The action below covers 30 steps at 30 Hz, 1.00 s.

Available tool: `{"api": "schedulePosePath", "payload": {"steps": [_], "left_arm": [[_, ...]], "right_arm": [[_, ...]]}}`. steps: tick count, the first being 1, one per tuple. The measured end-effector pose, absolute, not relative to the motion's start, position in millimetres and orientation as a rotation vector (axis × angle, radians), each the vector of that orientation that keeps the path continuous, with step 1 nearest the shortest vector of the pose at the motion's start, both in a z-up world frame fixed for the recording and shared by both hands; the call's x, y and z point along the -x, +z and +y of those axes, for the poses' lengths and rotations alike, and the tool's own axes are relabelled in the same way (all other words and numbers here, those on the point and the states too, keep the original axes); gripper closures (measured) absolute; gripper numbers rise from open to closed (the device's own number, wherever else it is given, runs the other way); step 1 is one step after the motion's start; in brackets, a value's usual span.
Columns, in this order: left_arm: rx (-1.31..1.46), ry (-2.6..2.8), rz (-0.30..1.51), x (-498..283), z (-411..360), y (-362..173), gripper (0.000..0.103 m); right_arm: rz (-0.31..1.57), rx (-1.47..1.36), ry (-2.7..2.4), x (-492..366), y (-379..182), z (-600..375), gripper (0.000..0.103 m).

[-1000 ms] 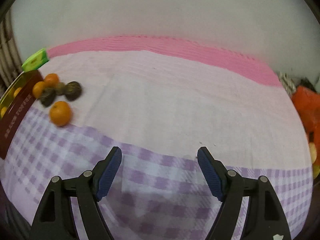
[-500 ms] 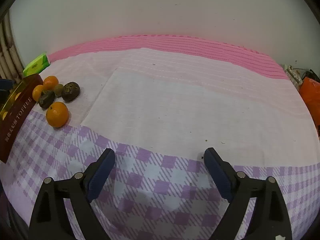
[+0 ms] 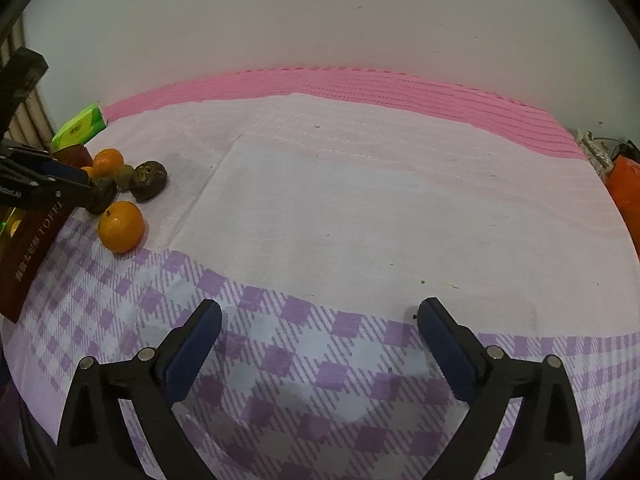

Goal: Organize fruits
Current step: 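Move the left gripper to a dark brown fruit and grasp it, then grasp a tangerine with the right gripper while the left carries dark fruit over tin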

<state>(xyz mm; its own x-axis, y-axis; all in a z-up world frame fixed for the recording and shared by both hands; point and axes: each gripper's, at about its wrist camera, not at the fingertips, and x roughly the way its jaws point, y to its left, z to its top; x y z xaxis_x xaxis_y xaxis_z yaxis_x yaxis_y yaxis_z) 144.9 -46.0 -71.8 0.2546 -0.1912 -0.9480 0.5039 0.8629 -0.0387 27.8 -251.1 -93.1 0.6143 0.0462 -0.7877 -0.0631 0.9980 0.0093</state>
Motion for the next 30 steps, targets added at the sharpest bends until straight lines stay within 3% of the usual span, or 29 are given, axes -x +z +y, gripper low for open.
{"api": "schedulePosePath", "payload": {"steps": [5, 7, 10, 18, 19, 23, 30], "left_arm": [[-0.318, -0.469, 1.256, -153.2, -53.3, -86.2, 0.053], [-0.301, -0.455, 1.254, -156.5, -55.0, -90.8, 0.060], [-0.243, -0.428, 1.252, -156.1, -52.0, -93.4, 0.060], [0.013, -0.374, 1.203, -106.4, -13.1, -59.2, 0.060], [0.048, -0.378, 1.190, -95.3, -4.6, -50.6, 0.060], [0.069, -0.350, 1.148, -65.5, 8.9, -25.3, 0.060], [0.091, -0.314, 1.101, -31.2, 44.5, 4.6, 0.060]], "right_arm": [[0.913, 0.029, 0.061, -27.9, -93.2, -248.6, 0.002], [0.914, 0.031, 0.060, -27.6, -93.1, -248.1, 0.002], [0.917, 0.035, 0.061, -28.0, -93.3, -247.7, 0.001], [0.915, 0.027, 0.066, -28.4, -92.6, -248.5, 0.001], [0.910, 0.017, 0.070, -27.6, -91.9, -249.3, 0.003], [0.873, -0.017, 0.172, -25.7, -78.1, -242.3, 0.030], [0.787, 0.258, 0.668, -46.4, -27.1, -128.6, 0.038]]}}
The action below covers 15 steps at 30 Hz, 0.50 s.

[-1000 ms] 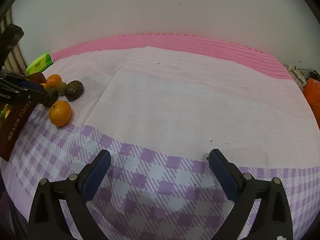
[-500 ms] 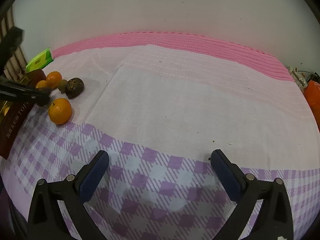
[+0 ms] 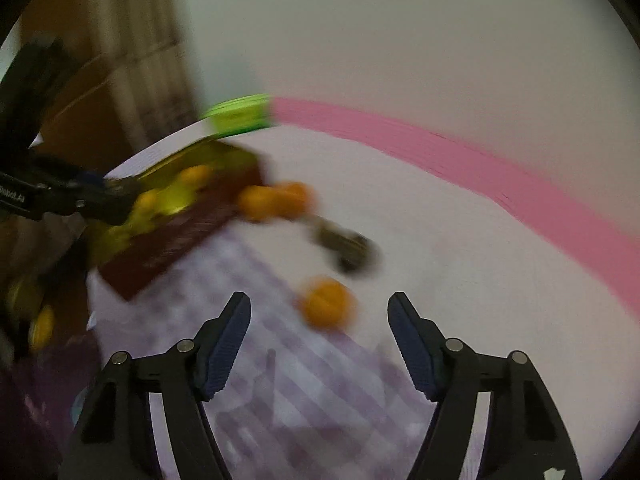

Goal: Organize fruits
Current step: 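Grasp a tangerine with the right gripper while the left carries dark fruit over tin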

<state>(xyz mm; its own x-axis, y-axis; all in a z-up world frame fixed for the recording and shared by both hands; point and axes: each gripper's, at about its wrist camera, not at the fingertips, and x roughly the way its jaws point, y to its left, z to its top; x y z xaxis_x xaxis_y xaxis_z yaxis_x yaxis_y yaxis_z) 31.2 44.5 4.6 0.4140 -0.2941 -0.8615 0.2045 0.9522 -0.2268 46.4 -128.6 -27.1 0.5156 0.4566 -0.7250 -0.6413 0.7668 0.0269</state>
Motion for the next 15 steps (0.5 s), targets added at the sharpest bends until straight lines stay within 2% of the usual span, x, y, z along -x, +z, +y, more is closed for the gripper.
{"api": "schedulePosePath", "payload": {"steps": [7, 15], "left_arm": [[0.133, -0.287, 1.071, -15.4, 71.7, 21.2, 0.060], [0.178, -0.259, 1.055, -20.1, 101.7, 28.2, 0.060]], "right_arm": [[0.746, 0.754, 0.966, -78.7, -27.1, -15.6, 0.049], [0.741, 0.993, 1.028, -122.2, -46.4, 16.5, 0.051]]}}
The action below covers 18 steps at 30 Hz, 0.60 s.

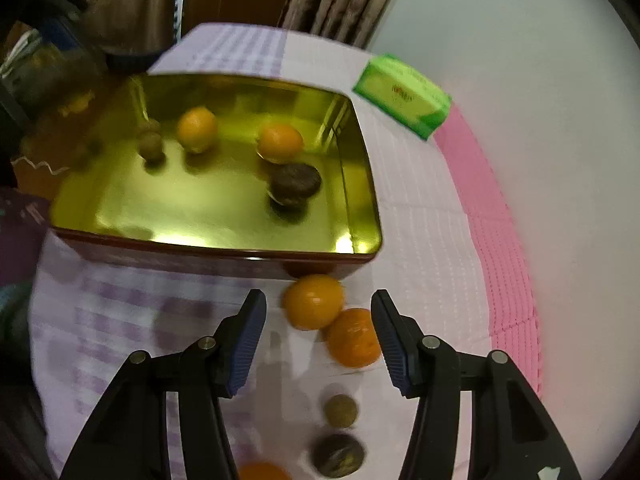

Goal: Organize fruits
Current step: 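Grasp a tangerine with the right gripper while the left carries dark fruit over tin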

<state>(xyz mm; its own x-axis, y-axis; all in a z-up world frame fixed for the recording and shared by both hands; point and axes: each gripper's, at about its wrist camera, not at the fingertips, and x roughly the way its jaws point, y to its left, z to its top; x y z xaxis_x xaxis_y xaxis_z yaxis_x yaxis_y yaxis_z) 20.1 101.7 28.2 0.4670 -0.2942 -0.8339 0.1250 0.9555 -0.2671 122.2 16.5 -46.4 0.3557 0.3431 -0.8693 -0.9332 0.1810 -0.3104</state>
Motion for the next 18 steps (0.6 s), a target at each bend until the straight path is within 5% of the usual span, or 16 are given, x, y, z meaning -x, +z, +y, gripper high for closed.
{"api": "schedulePosePath", "payload": {"steps": [12, 14, 18], "left_arm": [[0.236, -0.253, 1.102, -34.3, 116.1, 8.2, 0.060], [0.234, -0.248, 1.101, -35.2, 117.5, 7.4, 0.060], [0.235, -0.236, 1.086, -35.4, 124.3, 9.4, 0.060]], "right_arm": [[0.894, 1.061, 1.117, -153.0, -81.2, 44.1, 0.045], [0.916, 1.027, 1.123, -155.5, -82.0, 47.8, 0.062], [0.887, 1.001, 1.061, -138.5, -76.3, 41.3, 0.063]]}}
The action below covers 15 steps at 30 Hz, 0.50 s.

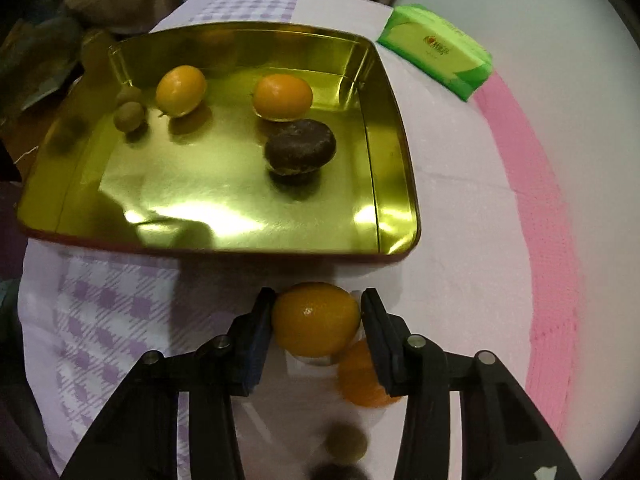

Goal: Organize fruits
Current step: 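Grasp a tangerine with the right gripper while the left carries dark fruit over tin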

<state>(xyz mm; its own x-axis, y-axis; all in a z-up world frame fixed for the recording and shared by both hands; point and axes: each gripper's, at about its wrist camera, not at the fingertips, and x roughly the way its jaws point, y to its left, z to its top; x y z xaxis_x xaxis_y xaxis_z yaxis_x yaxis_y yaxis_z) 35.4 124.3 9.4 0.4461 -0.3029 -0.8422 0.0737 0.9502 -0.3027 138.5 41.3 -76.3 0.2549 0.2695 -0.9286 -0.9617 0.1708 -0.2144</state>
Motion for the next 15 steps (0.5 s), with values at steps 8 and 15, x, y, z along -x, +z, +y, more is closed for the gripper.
{"api": "schedulePosePath", "payload": {"steps": [8, 15], "left_arm": [[0.243, -0.217, 1.076, -34.1, 128.6, 8.9, 0.060], [0.225, -0.214, 1.089, -34.1, 121.5, -3.9, 0.060]], "right_arm": [[0.814, 0.556, 0.896, -60.6, -29.7, -35.9, 0.063], [0.754, 0.225, 0.738, 3.2, -6.8, -97.2, 0.063]]}}
